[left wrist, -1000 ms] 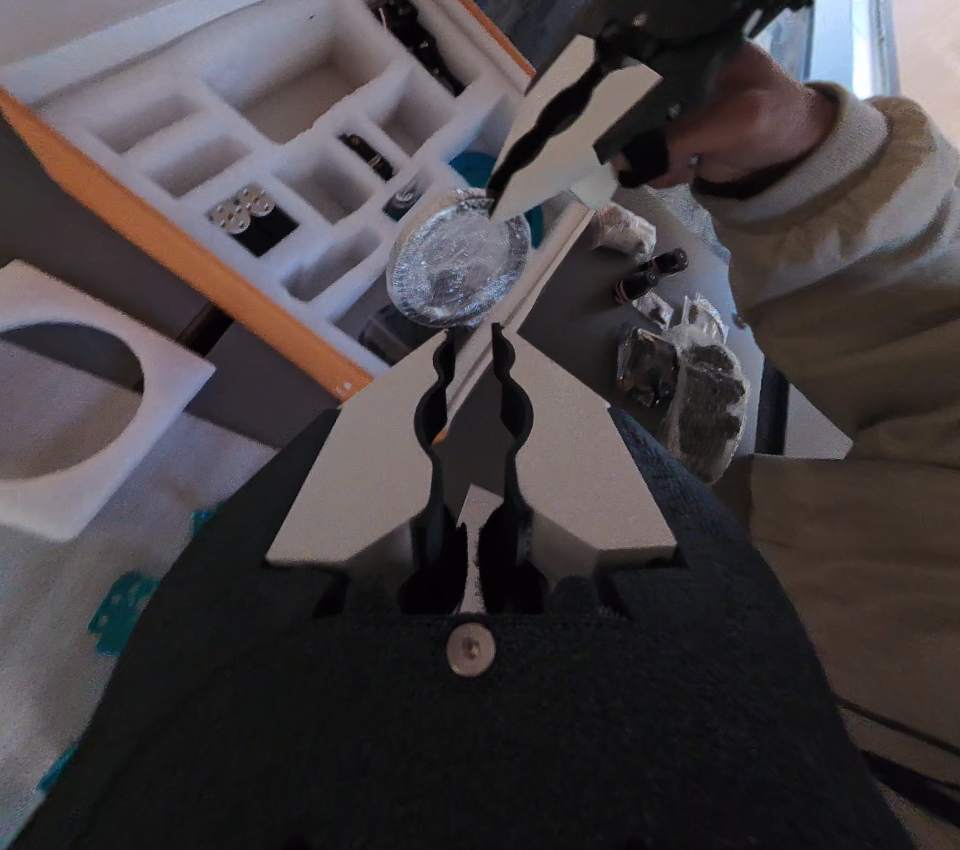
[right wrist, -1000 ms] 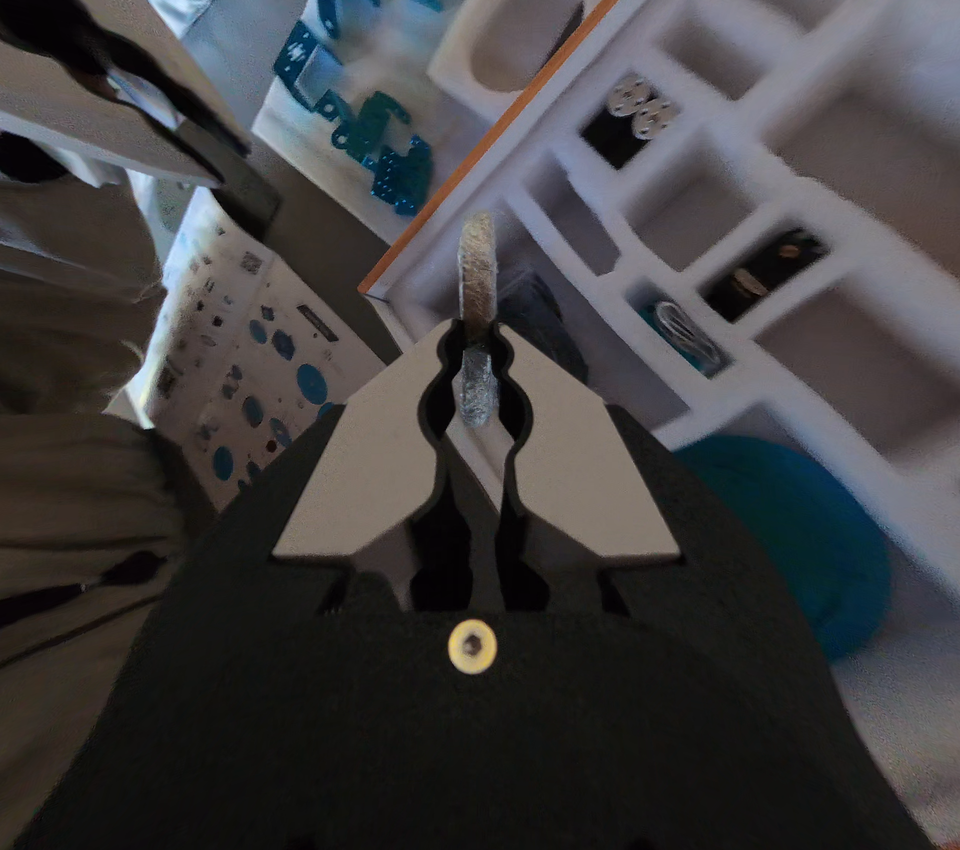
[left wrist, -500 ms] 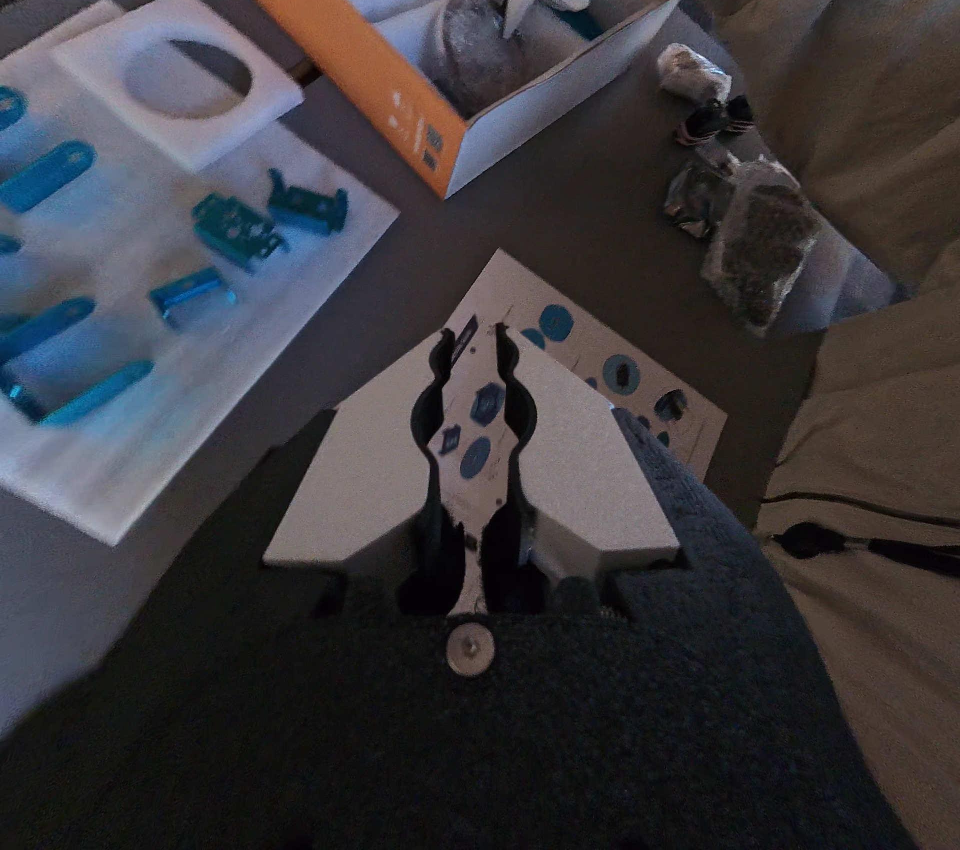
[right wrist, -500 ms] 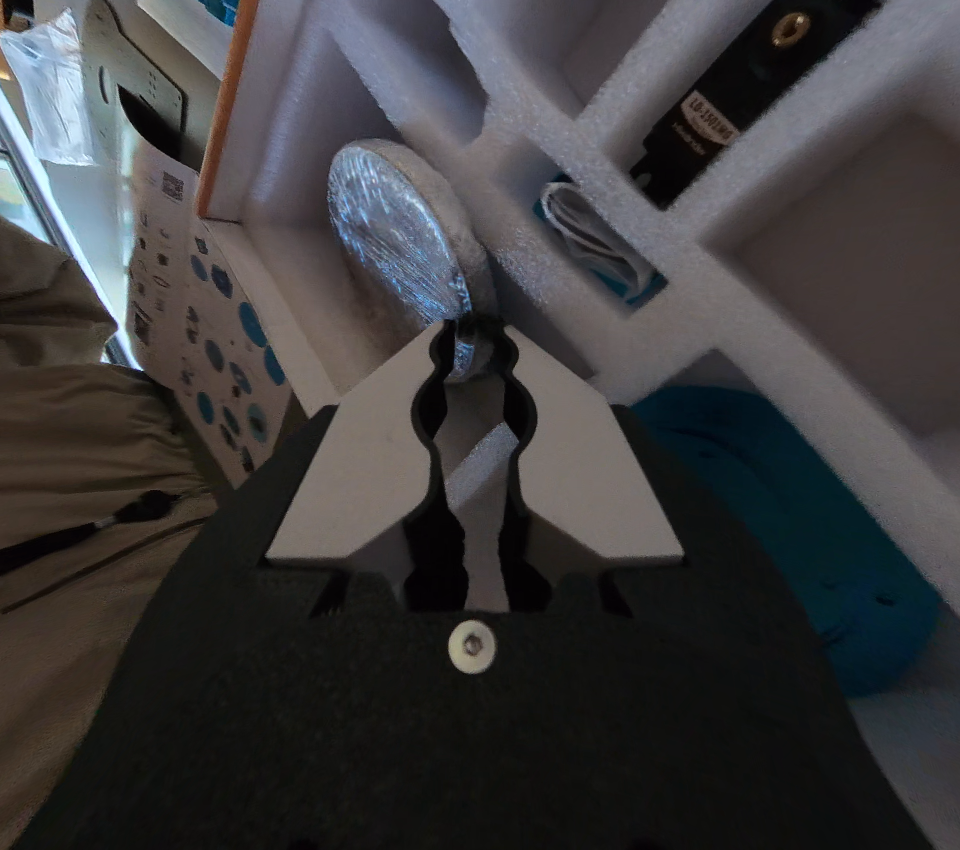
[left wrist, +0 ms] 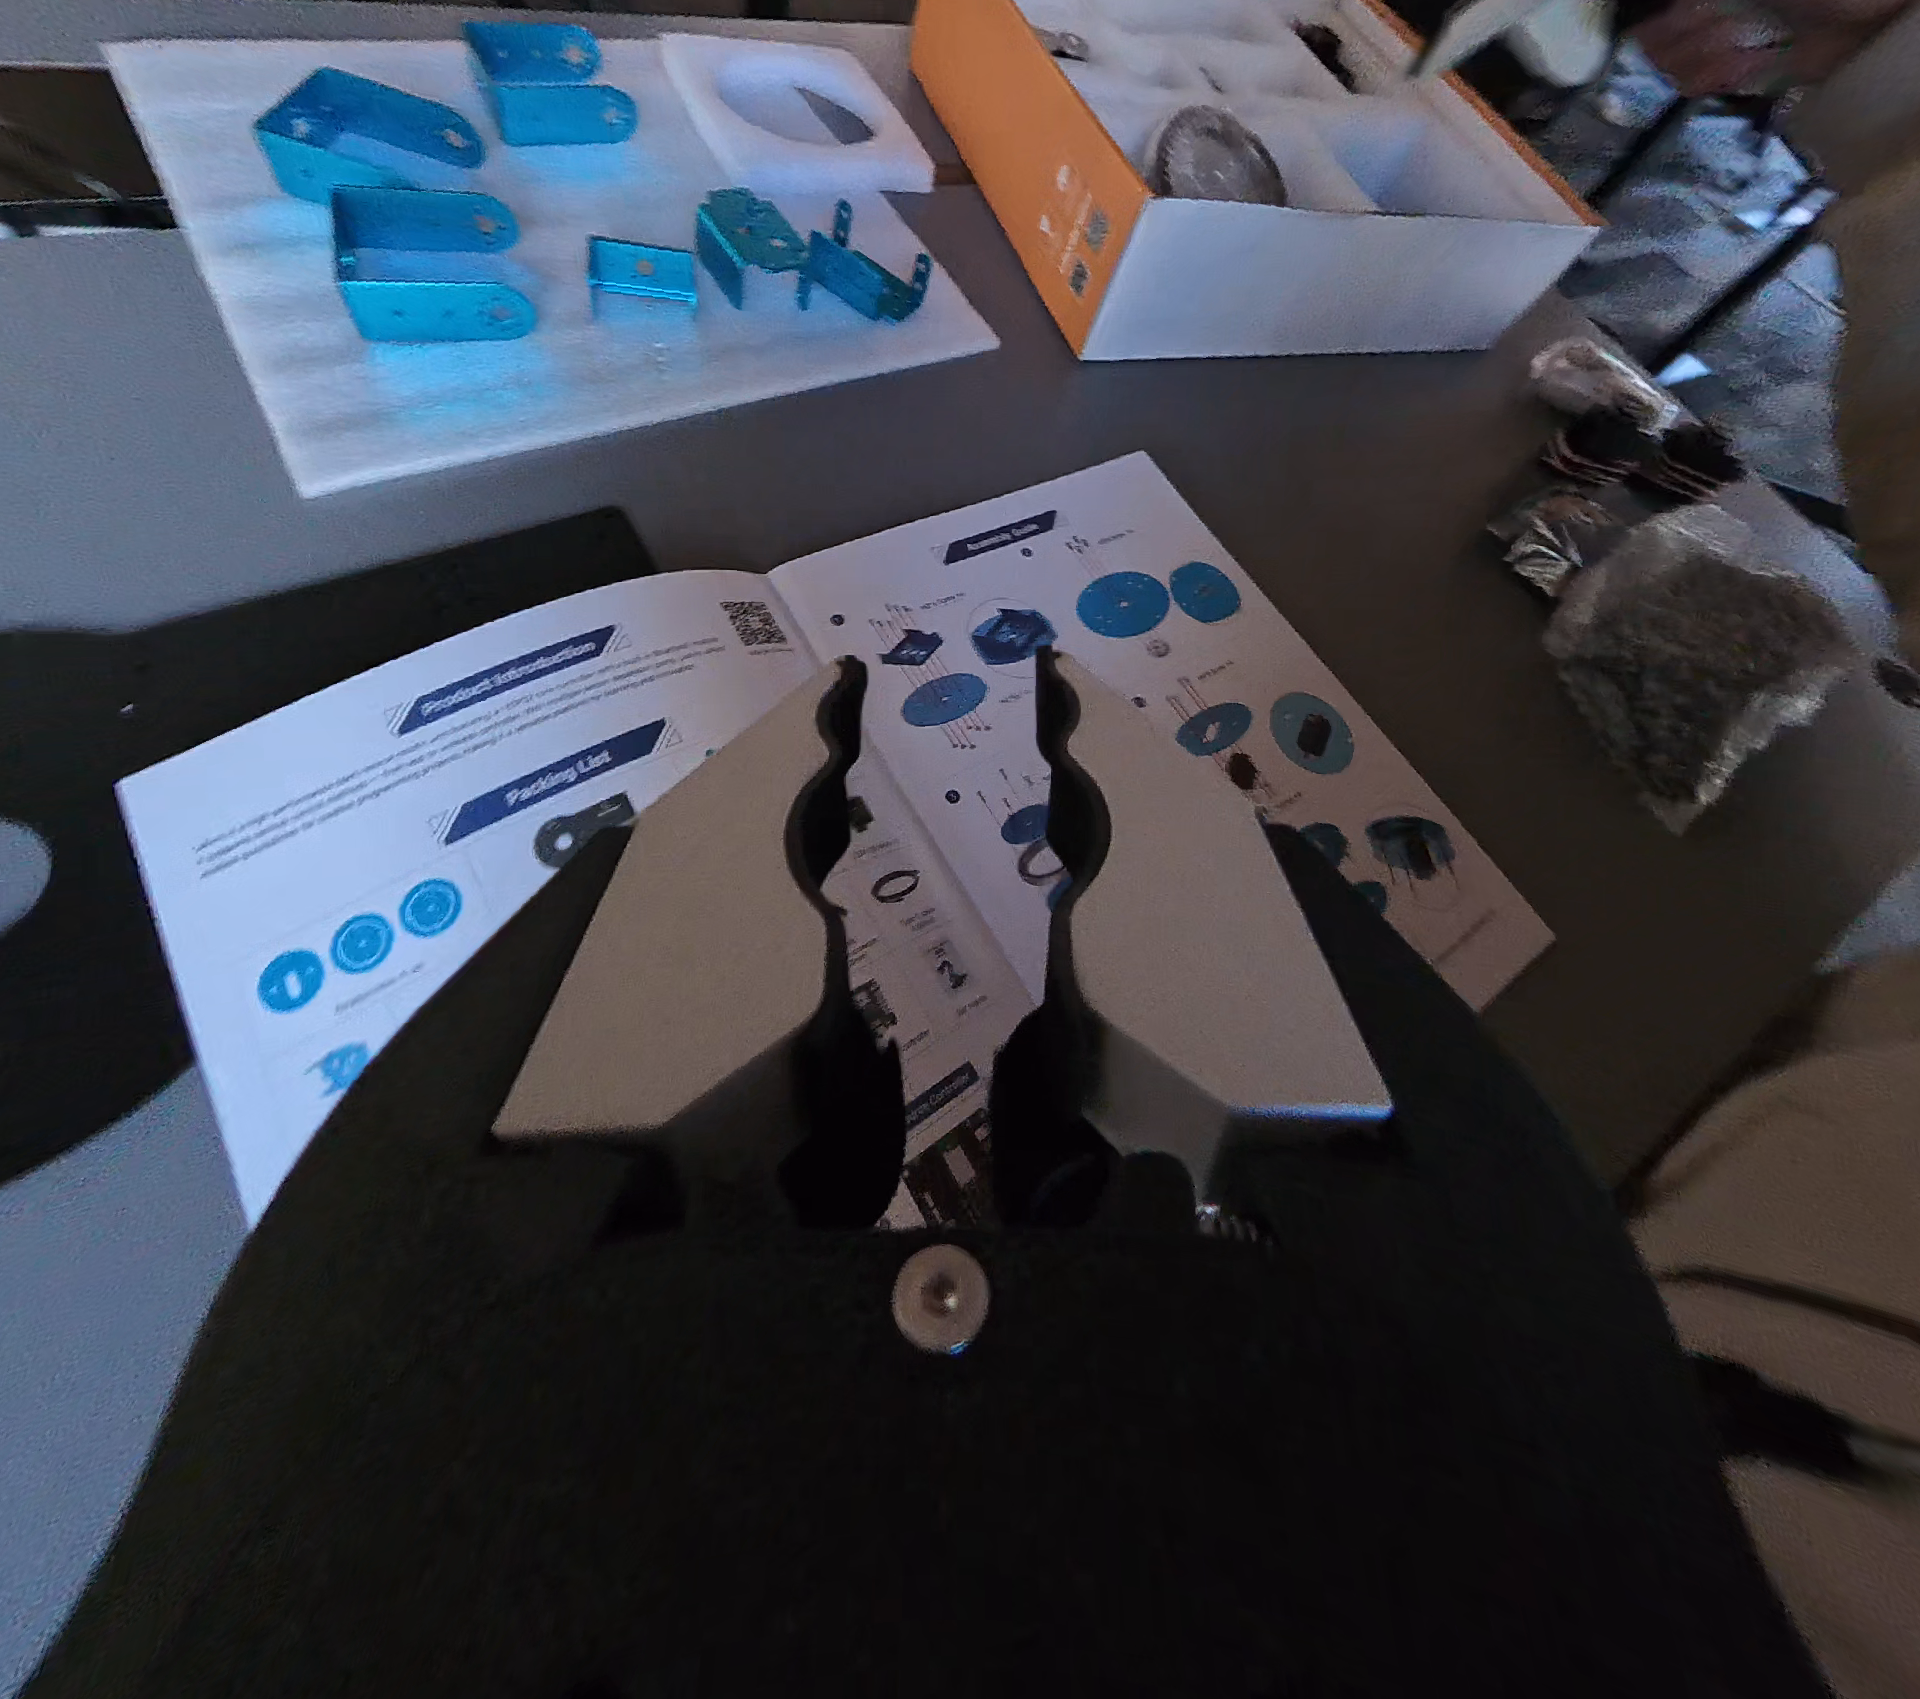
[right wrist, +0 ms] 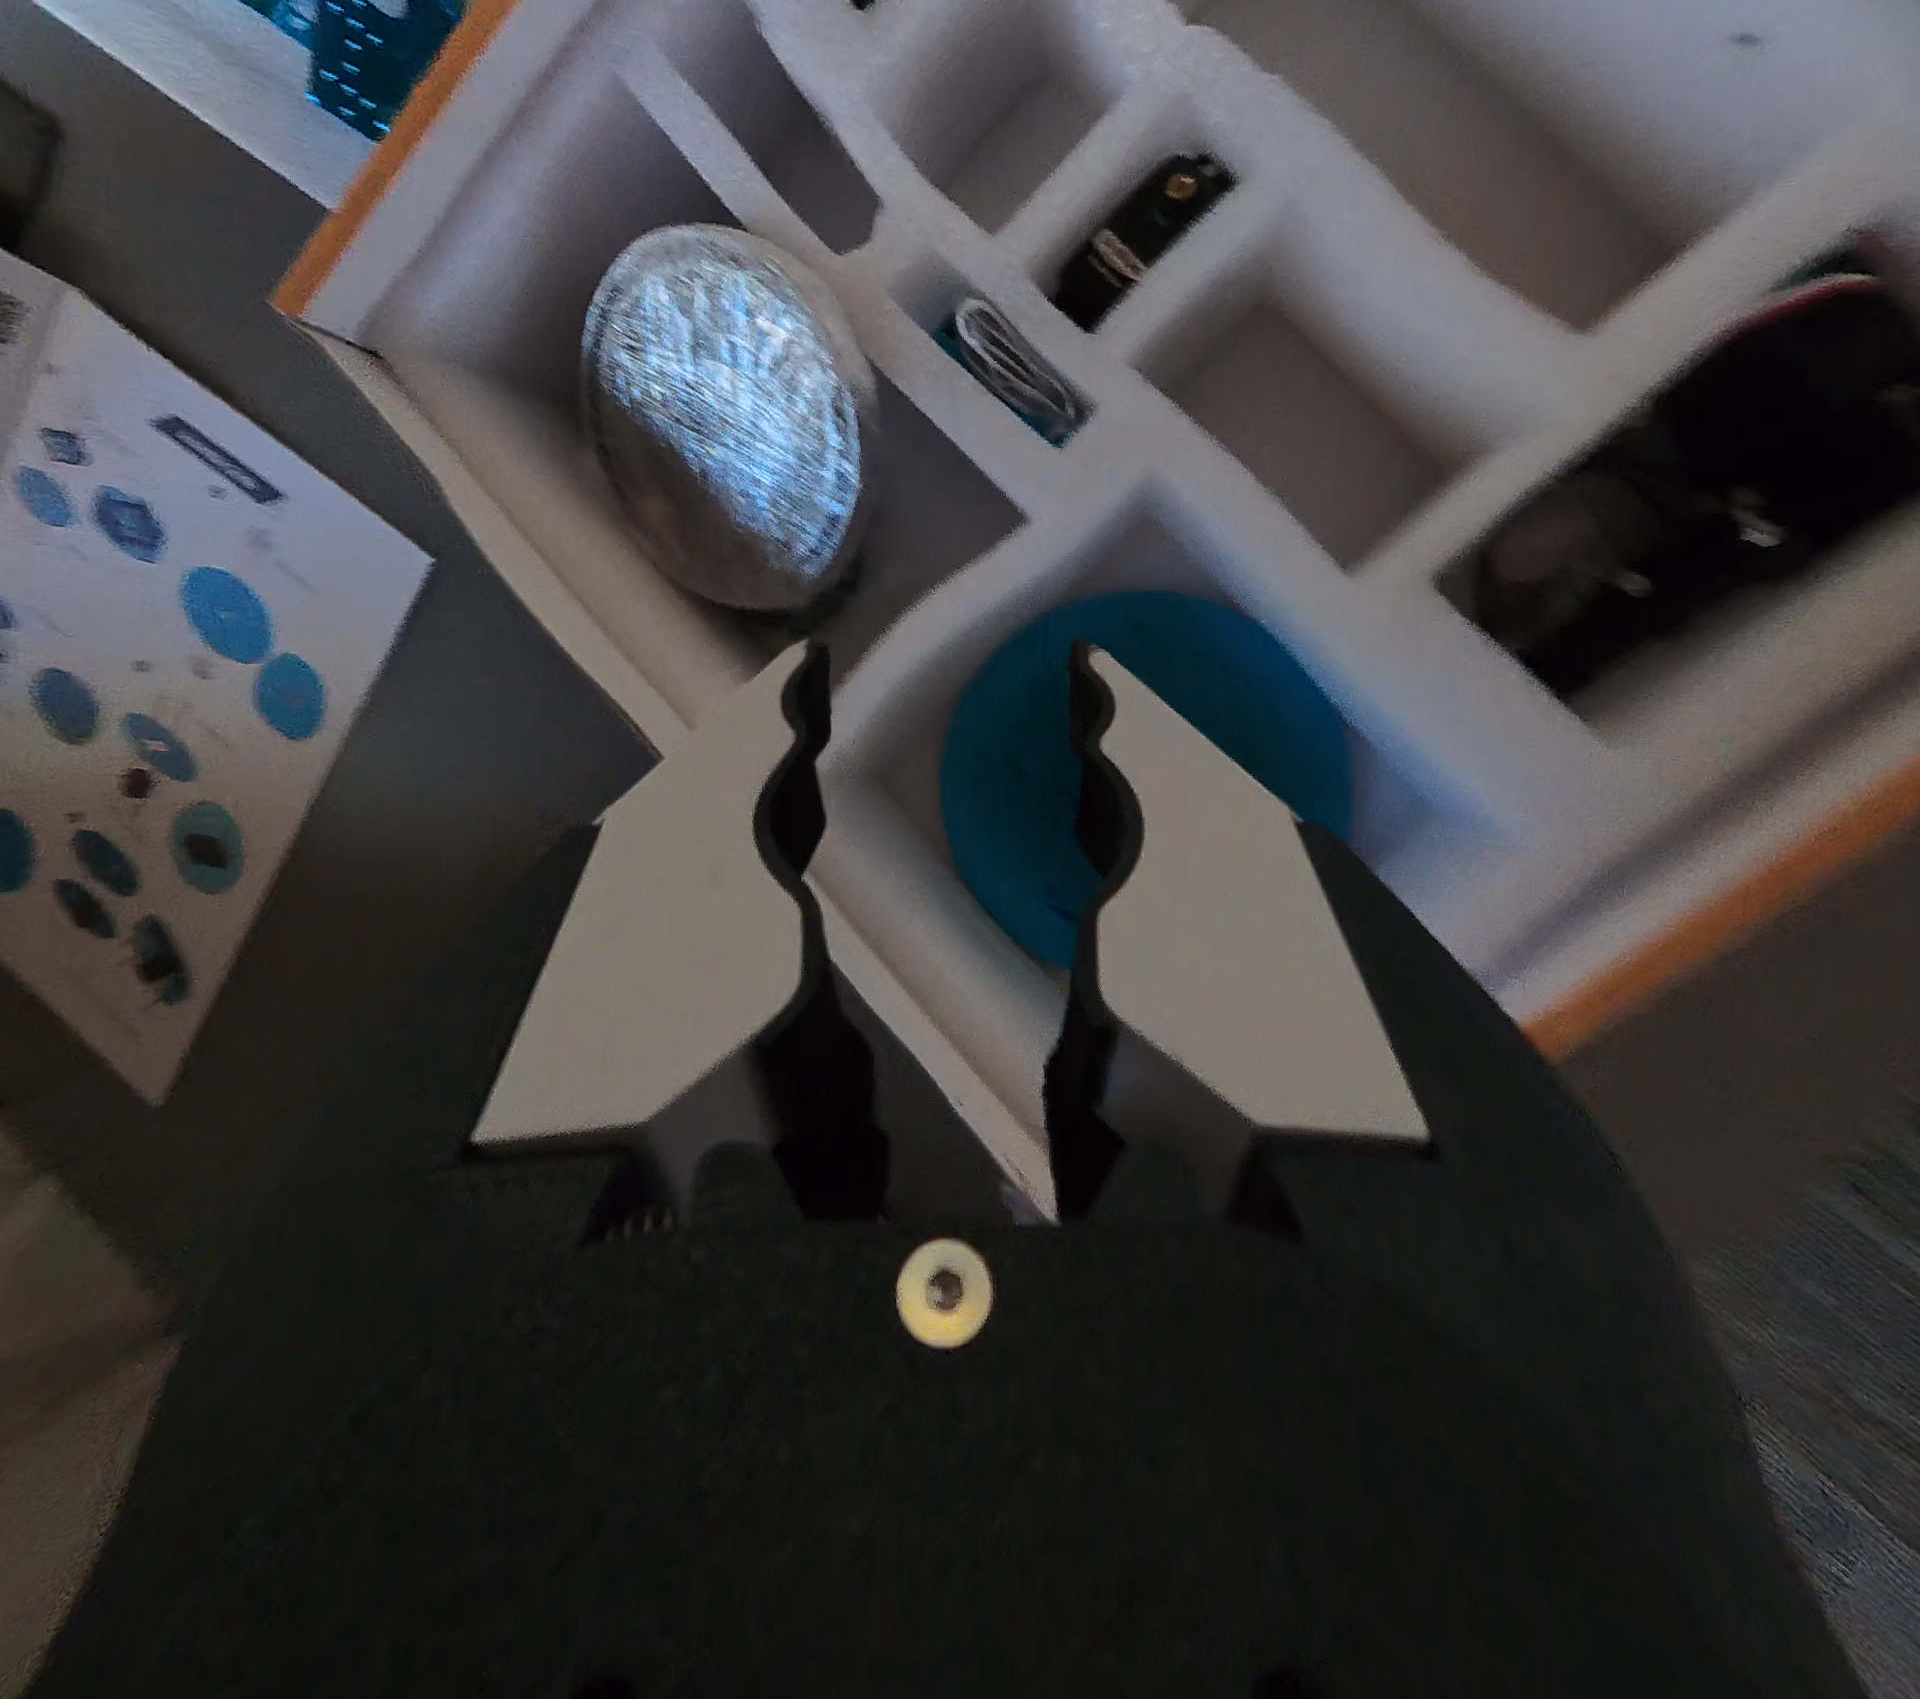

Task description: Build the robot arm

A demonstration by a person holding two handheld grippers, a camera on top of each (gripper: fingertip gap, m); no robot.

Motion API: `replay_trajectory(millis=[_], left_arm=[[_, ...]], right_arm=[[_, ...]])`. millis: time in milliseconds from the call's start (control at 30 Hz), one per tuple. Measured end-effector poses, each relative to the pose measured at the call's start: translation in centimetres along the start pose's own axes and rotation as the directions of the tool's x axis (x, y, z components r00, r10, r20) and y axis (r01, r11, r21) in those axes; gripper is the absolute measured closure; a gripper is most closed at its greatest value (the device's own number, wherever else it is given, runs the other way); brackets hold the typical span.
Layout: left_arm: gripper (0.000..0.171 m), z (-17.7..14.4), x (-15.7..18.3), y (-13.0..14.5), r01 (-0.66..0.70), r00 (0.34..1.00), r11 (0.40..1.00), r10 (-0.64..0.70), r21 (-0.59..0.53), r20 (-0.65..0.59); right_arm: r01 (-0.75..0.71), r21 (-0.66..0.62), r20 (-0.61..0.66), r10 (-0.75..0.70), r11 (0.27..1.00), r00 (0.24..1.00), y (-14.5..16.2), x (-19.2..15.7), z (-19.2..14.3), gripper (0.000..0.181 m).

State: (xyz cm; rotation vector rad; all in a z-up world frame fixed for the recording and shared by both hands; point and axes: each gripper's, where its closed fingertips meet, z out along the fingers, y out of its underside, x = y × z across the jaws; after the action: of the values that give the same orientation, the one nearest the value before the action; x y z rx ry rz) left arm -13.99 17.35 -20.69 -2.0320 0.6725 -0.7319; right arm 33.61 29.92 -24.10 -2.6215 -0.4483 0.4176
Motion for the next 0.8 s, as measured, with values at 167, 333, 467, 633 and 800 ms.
replay_trajectory(millis=[167, 333, 467, 633, 800], left_arm=[[0.139, 0.4, 1.3, 2.8, 0.040, 0.999, 0.999, -0.040, -0.022, 0.018], [0.139, 0.6, 2.0, 4.9, 0.058, 0.998, 0.991, -0.055, -0.117, 0.027], [0.139, 0.3, 2.3, 7.4, 0.073, 0.995, 0.971, -0.057, -0.229, 0.076], [0.139, 0.2, 4.3, 9.8, 0.100, 0.995, 0.947, -0.089, -0.306, 0.049], [0.139, 0.8, 5.6, 9.6, 0.081, 0.997, 0.953, -0.075, -0.292, 0.033]], right_arm=[[0.037, -0.019, -0.191, -0.040, 0.999, 0.981, 2.5, 3.5, -2.4, 0.135], [0.005, -0.035, -0.172, -0.011, 0.999, 0.985, 4.2, 4.6, -1.9, 0.135], [0.035, -0.071, -0.180, -0.047, 0.997, 0.983, 4.8, 4.6, -1.2, 0.135], [0.084, -0.093, -0.173, -0.100, 0.992, 0.980, 5.0, 4.1, -0.7, 0.135], [0.134, -0.109, -0.139, -0.149, 0.985, 0.979, 5.1, 3.8, -0.3, 0.135]])
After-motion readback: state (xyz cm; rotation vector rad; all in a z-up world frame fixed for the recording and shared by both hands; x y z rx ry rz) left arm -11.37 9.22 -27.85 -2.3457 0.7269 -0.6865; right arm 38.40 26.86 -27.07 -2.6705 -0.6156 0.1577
